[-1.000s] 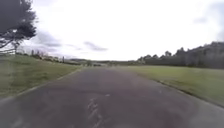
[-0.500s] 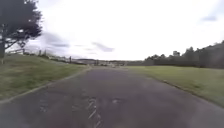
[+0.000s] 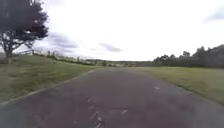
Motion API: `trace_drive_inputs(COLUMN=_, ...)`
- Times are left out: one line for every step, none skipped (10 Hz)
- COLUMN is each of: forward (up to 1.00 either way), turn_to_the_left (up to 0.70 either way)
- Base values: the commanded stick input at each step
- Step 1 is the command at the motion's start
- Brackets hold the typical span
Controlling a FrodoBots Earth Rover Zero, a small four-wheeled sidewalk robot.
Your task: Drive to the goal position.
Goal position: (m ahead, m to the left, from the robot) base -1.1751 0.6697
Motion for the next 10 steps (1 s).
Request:
trace_drive_inputs(forward=0.7, turn_to_the_left=0.35)
trace_drive_inputs(forward=0.7, turn_to_the_left=0.35)
trace_drive_inputs(forward=0.7, turn_to_the_left=0.35)
trace_drive_inputs(forward=0.7, turn_to_the_left=0.35)
trace_drive_inputs(forward=0.7, turn_to_the_left=0.35)
trace_drive_inputs(forward=0.7, turn_to_the_left=0.35)
trace_drive_inputs(forward=0.7, turn_to_the_left=0.35)
trace_drive_inputs(forward=0.7, turn_to_the_left=0.35)
trace_drive_inputs(forward=0.7, turn_to_the_left=0.35)
trace_drive_inputs(forward=0.7, turn_to_the_left=0.35)
